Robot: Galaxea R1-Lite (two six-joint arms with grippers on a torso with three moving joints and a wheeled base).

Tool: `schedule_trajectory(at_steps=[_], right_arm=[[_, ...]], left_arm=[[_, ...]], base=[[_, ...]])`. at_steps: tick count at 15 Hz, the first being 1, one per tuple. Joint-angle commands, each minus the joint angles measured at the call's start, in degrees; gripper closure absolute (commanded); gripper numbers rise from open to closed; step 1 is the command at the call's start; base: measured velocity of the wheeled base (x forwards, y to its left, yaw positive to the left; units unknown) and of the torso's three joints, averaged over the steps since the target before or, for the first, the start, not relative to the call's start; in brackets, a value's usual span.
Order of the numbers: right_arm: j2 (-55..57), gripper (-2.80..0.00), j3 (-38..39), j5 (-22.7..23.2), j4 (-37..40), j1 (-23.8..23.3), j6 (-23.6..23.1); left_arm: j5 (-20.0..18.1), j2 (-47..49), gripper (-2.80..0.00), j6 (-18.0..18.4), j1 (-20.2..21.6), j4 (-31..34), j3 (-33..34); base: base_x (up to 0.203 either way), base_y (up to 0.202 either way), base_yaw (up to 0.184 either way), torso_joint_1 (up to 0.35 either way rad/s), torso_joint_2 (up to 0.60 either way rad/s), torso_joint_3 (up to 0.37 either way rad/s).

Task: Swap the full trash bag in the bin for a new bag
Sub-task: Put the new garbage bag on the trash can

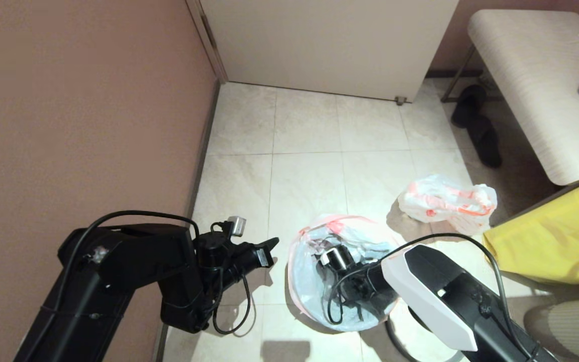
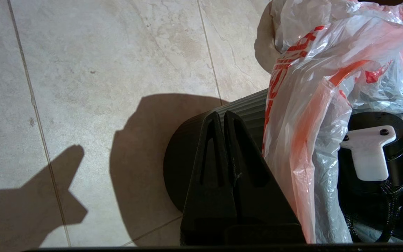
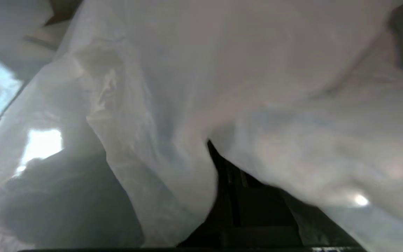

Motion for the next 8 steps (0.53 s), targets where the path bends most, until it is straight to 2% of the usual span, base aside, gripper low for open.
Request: schedule_trajectory(at_steps=[1,8], right_arm=[[1.2,0.0,0.0,0.2,-1.7,-0.1,-0.1],[5.9,0.0,0.0,4.2,-12.8,-0.4,-6.1]], left_arm=[[-0.1,0.1,0.0,-0.1,0.0,-2.7,0.0],[-0.1,0.1,0.0,0.0,-0.2,-2.7,0.0]], base=[[0.0,0.0,0.0,0.0,0.0,0.0],[0.0,0.0,0.0,0.0,0.0,0.0]])
